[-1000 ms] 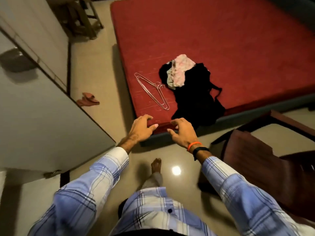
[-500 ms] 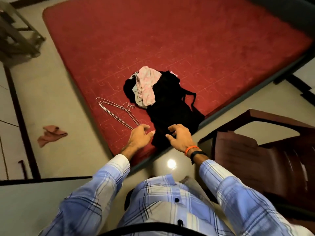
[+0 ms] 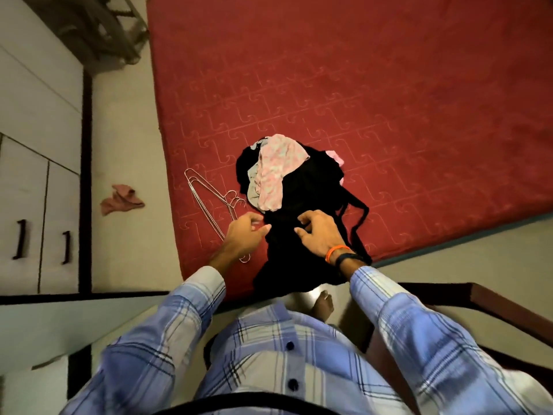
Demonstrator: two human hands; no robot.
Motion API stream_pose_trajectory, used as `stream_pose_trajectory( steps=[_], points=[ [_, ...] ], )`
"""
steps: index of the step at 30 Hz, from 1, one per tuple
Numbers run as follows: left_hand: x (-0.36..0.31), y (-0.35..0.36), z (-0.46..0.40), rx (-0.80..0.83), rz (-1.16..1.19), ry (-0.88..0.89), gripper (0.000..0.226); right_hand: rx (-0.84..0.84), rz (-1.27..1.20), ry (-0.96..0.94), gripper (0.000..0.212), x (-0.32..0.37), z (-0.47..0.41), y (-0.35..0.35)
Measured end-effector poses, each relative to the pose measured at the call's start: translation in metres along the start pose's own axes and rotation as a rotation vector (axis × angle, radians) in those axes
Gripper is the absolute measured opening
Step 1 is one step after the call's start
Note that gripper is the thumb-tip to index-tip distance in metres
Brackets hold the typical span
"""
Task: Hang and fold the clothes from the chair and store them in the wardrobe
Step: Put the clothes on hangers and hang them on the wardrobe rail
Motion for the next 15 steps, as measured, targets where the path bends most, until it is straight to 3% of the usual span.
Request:
stream_pose_trajectory(
  steps=[8, 15],
  points=[
    [-0.023, -0.017, -0.043, -0.056, 0.001, -0.036, 0.042, 0.125, -0.041, -0.007, 0.034, 0.000, -0.066, -0.020],
    [-0.026, -0.030, -0.107, -0.018, 0.018, -0.006, 0.042, 0.076, -0.038, 0.044, 0.033, 0.010, -0.110, -0.026]
  ],
)
Point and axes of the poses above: each hand's wrist, its own z-axis away from the middle knuckle, its own y-axis out of the palm, x = y × z, the point moved 6 cm from there along -z, towards the middle knuckle, and after that the axes turned 7 degrees about -z, right-handed, at the moved point
